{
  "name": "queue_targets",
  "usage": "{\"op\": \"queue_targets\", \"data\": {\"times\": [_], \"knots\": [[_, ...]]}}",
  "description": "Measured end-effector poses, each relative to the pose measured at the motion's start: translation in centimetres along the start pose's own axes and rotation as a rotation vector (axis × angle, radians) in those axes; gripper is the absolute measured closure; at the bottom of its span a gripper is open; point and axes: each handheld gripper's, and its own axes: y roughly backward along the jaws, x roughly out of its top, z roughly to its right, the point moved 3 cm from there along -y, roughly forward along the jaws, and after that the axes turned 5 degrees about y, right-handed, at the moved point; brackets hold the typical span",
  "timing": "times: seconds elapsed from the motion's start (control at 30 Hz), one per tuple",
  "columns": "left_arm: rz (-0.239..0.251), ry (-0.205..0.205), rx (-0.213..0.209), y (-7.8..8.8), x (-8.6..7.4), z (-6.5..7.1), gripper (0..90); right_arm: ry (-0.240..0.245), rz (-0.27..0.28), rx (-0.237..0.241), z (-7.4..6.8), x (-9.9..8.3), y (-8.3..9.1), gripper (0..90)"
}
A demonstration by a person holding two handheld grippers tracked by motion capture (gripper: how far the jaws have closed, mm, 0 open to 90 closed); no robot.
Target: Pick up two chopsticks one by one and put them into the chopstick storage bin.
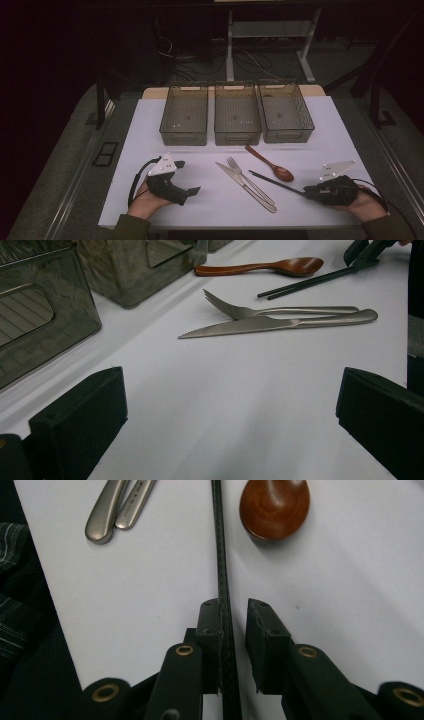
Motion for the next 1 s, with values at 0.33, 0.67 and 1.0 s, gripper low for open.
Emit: {"op": "queue_targets", "data": {"times": [0.33,0.67,1.0], "knots": [[0.003,0.002,0.0,0.0,0.0,0.0,0.0,0.014,-0.006,0.008,0.0,0.3,-0.5,83.5],[-0.001,-0.002,0.0,0.1,0.0,-0.1,0.0,-0.015,0.067,0.031,0.5,0.3,0.8,84.3],[-0.002,0.0,0.001,0.1,-0.1,-0.1,0.0,-0.02,0.102,0.034,0.6,0.6,1.4,84.3]]}}
